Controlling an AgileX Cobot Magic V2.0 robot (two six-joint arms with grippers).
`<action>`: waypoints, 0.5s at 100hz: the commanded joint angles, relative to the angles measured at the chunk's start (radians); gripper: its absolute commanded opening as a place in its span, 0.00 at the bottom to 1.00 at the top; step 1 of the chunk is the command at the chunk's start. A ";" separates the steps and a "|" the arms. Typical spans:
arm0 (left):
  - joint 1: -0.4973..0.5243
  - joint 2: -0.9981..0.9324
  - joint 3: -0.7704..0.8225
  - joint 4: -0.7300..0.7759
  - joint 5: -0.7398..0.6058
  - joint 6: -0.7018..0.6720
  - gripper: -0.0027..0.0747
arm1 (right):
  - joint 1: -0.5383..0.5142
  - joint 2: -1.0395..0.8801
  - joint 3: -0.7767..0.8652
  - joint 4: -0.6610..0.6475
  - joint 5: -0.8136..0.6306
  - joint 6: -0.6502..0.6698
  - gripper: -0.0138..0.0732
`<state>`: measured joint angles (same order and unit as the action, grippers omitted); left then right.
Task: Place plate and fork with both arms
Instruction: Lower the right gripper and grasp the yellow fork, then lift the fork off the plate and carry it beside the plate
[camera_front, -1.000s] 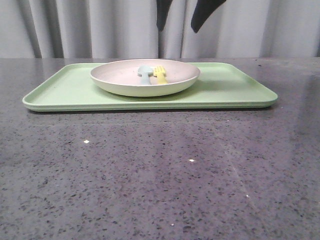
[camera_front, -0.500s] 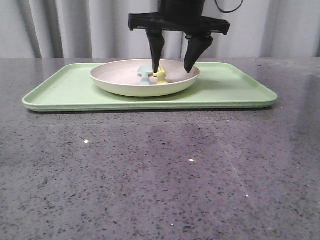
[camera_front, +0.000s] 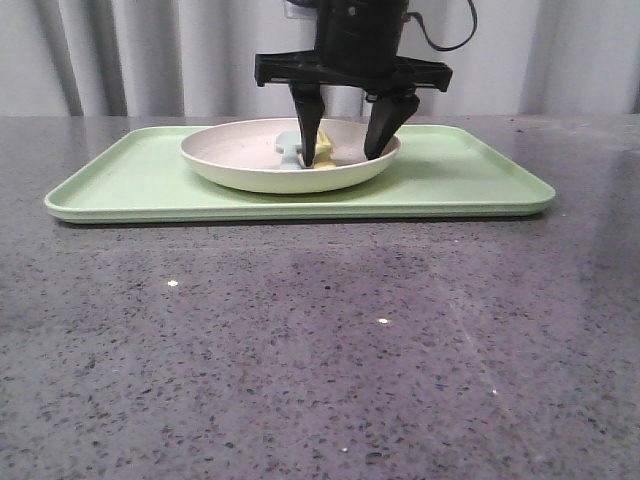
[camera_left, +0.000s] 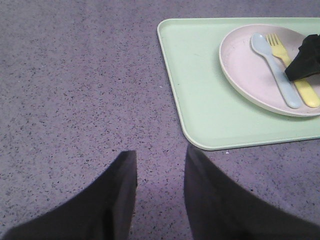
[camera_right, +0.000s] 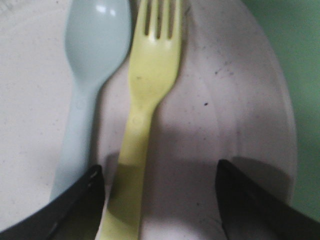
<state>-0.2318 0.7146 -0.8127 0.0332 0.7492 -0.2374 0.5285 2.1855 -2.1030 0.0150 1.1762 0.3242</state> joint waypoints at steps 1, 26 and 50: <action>-0.004 -0.003 -0.027 -0.007 -0.073 -0.008 0.35 | -0.001 -0.058 -0.032 -0.009 -0.030 -0.001 0.69; -0.004 -0.003 -0.027 -0.007 -0.073 -0.008 0.35 | -0.001 -0.050 -0.032 -0.007 -0.034 -0.001 0.36; -0.004 -0.003 -0.027 -0.007 -0.073 -0.008 0.35 | -0.001 -0.050 -0.032 -0.007 -0.033 -0.001 0.05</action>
<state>-0.2318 0.7146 -0.8127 0.0332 0.7492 -0.2374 0.5285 2.1961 -2.1030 0.0168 1.1687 0.3258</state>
